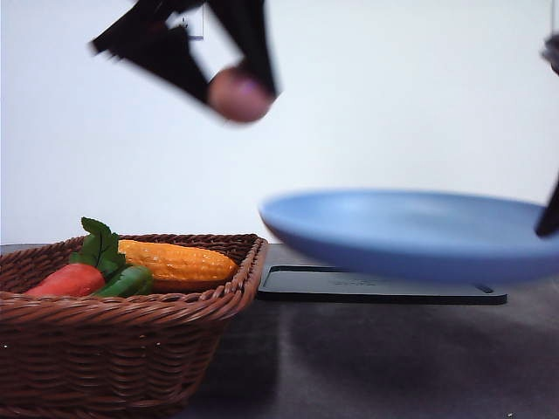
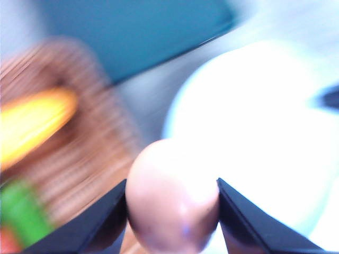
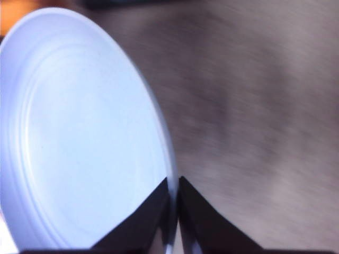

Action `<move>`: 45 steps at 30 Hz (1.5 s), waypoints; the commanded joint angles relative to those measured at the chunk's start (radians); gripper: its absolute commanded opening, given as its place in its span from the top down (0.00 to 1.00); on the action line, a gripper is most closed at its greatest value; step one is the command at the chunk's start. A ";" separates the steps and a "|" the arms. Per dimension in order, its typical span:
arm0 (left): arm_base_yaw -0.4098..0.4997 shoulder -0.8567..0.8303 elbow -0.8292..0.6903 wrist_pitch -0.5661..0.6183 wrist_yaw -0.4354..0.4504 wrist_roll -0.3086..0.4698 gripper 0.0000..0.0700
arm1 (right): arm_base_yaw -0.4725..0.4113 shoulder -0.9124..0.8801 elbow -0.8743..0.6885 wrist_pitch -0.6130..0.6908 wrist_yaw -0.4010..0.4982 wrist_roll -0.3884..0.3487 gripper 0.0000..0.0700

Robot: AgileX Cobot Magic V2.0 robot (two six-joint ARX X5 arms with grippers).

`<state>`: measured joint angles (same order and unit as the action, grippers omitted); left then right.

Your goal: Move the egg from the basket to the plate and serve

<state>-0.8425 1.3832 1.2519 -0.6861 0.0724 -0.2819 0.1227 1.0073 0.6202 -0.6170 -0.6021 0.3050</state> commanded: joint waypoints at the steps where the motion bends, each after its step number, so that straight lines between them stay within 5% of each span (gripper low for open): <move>1: -0.037 0.005 0.027 0.026 0.010 0.022 0.69 | 0.009 0.005 0.029 0.009 -0.019 0.013 1.00; 17: -0.167 0.138 0.030 0.059 0.007 0.089 0.69 | 0.188 0.051 0.115 -0.035 0.012 0.030 1.00; 30: -0.185 0.214 0.030 -0.002 0.005 0.106 0.68 | 0.203 0.051 0.115 -0.068 0.019 0.028 1.00; 38: -0.205 0.214 0.030 -0.004 0.014 0.105 0.40 | 0.203 0.051 0.115 -0.071 0.019 0.028 1.00; 45: -0.205 0.210 0.113 -0.101 0.032 0.107 0.38 | 0.203 0.051 0.115 -0.094 0.027 0.028 1.00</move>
<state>-1.0355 1.5848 1.3226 -0.7879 0.1024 -0.1896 0.3206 1.0504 0.7166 -0.7186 -0.5698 0.3229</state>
